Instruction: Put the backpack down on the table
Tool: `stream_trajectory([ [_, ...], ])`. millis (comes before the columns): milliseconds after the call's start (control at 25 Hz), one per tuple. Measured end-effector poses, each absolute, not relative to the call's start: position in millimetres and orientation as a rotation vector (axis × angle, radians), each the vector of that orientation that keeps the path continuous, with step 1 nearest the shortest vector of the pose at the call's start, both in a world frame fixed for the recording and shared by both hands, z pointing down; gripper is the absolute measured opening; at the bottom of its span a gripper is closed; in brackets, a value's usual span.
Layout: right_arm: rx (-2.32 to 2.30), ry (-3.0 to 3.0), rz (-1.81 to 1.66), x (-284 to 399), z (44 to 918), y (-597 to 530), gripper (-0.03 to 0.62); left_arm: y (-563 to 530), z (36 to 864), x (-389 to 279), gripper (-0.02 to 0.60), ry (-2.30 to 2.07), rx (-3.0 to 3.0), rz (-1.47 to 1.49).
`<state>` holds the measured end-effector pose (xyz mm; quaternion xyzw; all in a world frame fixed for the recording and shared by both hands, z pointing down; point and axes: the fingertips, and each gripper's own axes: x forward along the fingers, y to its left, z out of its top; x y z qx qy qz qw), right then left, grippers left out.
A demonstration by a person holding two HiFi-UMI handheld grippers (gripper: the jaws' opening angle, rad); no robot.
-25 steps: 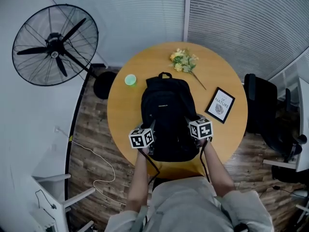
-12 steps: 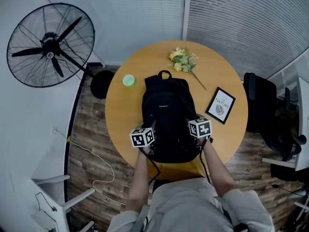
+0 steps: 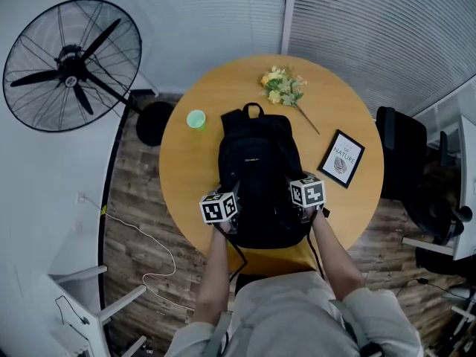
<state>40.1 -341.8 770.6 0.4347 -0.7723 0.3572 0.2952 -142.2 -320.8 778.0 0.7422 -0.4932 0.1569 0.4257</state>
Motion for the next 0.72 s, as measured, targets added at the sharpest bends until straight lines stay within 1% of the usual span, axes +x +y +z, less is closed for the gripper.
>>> stream_trajectory([
  [720, 1.174, -1.937, 0.915, 46.8, 806.6, -348.3, 0.066, -323.2, 812.5, -144.1, 0.073, -1.254, 1.789, 0.477],
])
